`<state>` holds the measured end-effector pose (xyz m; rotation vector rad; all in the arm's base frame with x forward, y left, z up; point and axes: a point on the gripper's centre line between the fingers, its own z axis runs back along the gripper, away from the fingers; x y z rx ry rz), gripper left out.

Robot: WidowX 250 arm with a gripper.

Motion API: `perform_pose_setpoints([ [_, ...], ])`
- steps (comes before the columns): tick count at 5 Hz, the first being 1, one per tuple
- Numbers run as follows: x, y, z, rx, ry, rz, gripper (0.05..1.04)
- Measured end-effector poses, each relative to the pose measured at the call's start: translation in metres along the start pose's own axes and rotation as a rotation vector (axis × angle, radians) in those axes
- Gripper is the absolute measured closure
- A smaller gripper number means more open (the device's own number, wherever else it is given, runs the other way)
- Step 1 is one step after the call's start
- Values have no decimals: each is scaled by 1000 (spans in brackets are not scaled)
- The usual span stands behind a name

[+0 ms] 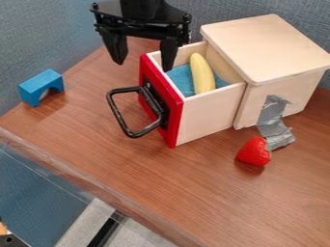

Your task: Take the banana out of the drawer and put it on the bottom left side of the table

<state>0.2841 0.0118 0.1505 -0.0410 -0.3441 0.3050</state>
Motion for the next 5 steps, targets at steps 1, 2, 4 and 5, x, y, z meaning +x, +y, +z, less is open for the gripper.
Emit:
perform_pose_setpoints([
  [1, -3, 0, -7, 4, 26, 0, 83],
  [2, 5, -4, -12, -8, 32, 7, 83],
  [4, 32, -10, -24, -17, 28, 38, 83],
  [5, 41, -12, -35, -11, 29, 53, 83],
])
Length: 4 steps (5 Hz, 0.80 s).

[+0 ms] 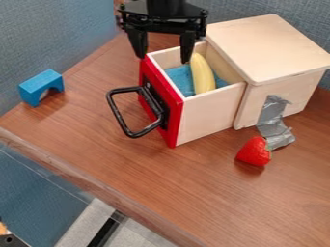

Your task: Take the banana out of the drawer and put it on the bottom left side of the table

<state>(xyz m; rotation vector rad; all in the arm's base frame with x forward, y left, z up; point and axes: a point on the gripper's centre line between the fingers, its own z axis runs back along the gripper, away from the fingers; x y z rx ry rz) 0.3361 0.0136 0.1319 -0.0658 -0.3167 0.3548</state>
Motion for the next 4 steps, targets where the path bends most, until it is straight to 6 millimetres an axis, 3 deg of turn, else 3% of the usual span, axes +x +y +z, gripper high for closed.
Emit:
perform_pose_setpoints([
  [1, 4, -4, -15, 4, 4, -8, 83],
  [4, 13, -28, -33, -28, -43, -75, 83],
])
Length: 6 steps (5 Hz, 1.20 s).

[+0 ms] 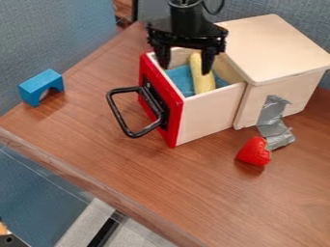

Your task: Take the banana out of the drawer and put it on the bottom left side of the table

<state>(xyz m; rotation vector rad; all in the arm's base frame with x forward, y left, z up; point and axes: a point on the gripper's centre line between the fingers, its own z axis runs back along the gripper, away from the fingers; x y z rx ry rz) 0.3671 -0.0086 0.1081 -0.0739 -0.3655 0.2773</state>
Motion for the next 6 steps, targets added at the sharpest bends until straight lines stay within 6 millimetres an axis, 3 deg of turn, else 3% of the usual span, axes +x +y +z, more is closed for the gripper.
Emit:
perform_pose_setpoints([
  [5, 10, -8, -43, 41, -20, 11, 83],
  [6, 8, -6, -54, 58, -10, 32, 131],
])
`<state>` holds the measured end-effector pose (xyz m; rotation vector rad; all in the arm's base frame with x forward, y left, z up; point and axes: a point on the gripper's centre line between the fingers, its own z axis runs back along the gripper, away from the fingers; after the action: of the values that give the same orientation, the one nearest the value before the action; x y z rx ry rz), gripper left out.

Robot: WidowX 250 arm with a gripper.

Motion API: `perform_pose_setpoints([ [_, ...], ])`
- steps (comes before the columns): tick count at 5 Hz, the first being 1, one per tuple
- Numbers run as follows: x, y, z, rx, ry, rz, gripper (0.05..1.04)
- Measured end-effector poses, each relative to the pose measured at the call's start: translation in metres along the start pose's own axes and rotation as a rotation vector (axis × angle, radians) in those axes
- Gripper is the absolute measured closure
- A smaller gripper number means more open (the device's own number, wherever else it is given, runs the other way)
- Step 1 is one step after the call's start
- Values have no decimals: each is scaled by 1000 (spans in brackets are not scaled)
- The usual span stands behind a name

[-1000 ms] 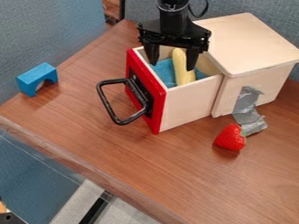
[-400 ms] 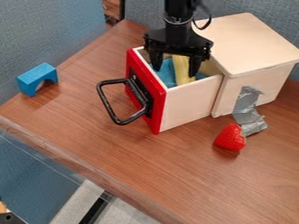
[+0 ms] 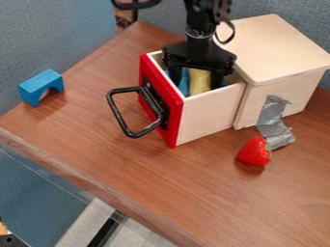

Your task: Take the banana out of the drawer and put it on the bottom left side of the table

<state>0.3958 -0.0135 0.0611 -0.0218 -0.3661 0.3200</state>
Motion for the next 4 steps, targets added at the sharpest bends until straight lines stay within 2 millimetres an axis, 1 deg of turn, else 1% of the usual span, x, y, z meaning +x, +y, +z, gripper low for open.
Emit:
perform_pose_setpoints([
  [1, -1, 2, -6, 11, 6, 33, 405],
  [2, -1, 0, -6, 5, 3, 36, 466],
  [3, 5, -4, 23, -41, -33, 51, 466],
  [4, 7, -5, 57, -89, -75, 67, 466],
])
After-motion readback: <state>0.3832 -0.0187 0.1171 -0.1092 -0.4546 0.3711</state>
